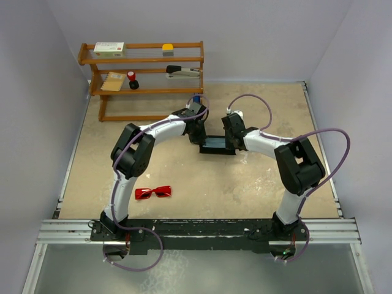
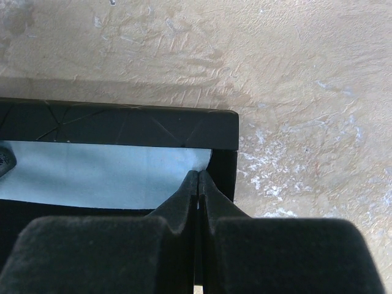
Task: Organize the sunglasses
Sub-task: Place the glasses cleaning cloth in the sunglasses case, then adjust the sunglasses case at the center of the board.
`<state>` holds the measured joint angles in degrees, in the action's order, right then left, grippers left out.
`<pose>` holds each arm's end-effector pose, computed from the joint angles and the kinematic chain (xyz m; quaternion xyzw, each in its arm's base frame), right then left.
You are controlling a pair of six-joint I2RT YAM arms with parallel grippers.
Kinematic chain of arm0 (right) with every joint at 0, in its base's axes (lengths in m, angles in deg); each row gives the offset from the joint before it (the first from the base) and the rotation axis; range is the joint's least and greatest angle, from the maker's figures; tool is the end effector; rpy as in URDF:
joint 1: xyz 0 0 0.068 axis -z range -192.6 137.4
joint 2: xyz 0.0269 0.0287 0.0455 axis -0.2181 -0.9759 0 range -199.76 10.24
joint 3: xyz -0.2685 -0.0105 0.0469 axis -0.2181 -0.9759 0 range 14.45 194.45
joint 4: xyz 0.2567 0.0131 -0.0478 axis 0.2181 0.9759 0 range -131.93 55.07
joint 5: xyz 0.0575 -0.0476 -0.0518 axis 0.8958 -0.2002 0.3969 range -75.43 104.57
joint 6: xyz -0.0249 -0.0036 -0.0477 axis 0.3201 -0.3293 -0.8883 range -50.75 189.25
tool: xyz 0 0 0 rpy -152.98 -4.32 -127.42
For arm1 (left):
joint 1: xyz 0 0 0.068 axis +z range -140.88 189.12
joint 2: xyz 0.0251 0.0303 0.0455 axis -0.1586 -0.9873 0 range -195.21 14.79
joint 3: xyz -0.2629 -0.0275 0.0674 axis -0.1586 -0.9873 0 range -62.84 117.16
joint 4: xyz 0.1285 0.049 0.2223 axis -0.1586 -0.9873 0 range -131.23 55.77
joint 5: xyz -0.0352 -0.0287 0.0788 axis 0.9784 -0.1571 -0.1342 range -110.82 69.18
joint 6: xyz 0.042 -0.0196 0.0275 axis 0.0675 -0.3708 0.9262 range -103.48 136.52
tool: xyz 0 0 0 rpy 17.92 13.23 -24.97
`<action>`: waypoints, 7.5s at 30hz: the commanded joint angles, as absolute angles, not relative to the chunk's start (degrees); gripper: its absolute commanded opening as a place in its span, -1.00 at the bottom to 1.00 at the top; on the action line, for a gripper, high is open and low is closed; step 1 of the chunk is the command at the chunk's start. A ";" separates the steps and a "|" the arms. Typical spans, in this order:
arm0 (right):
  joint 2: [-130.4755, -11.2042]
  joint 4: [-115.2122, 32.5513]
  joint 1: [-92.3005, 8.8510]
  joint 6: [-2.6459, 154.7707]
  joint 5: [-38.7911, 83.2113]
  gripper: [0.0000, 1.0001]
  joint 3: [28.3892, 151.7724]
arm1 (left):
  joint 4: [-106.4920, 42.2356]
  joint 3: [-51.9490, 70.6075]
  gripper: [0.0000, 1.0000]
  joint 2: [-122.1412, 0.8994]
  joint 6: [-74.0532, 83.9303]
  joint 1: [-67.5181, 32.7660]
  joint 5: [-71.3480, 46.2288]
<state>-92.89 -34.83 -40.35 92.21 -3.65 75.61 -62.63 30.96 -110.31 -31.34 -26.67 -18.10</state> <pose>0.3351 0.1637 0.1699 0.0166 0.9266 0.0139 0.3755 0.3782 -0.2750 0.1589 -0.0952 0.9603 -0.1914 0.1794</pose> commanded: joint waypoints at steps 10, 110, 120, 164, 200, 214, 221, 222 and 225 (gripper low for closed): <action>-95.25 -34.54 -40.37 91.41 -6.64 -1.00 79.62 | -63.86 35.16 -1.00 -112.66 -30.18 -26.23 -22.58; -88.12 -36.57 -44.68 100.75 2.03 -1.00 73.49 | -58.54 33.74 -1.00 -108.97 -10.49 -27.71 -28.62; -85.68 -36.21 -44.63 100.90 1.39 -1.00 71.90 | -57.36 26.26 -1.00 -103.03 -12.87 -29.50 -29.87; -72.64 -30.63 -44.62 101.98 -4.71 -1.00 62.78 | -56.85 20.03 -1.00 -95.71 -18.86 -37.72 -30.73; -72.52 -31.05 -52.65 97.86 6.99 -0.94 68.14 | -54.30 3.68 -1.00 -77.66 -19.32 -21.73 -28.76; -74.59 -30.99 -52.65 99.00 8.52 -0.96 63.04 | -54.10 3.52 -1.00 -76.98 -19.39 -21.73 -28.38; -72.38 -30.55 -52.65 99.24 6.62 -0.96 59.48 | -53.90 3.52 -1.00 -76.98 -19.59 -21.73 -28.09; -72.11 -30.48 -52.65 99.51 6.31 -0.96 59.31 | -53.87 3.52 -1.00 -77.04 -19.64 -21.73 -27.97; -71.70 -29.44 -52.59 99.84 5.02 -0.96 59.16 | -53.82 3.52 -1.00 -77.30 -19.76 -21.73 -27.67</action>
<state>-74.36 -30.55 -52.69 98.87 7.61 59.22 -56.10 3.09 -79.58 -18.88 -21.75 -28.48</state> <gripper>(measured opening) 0.022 0.002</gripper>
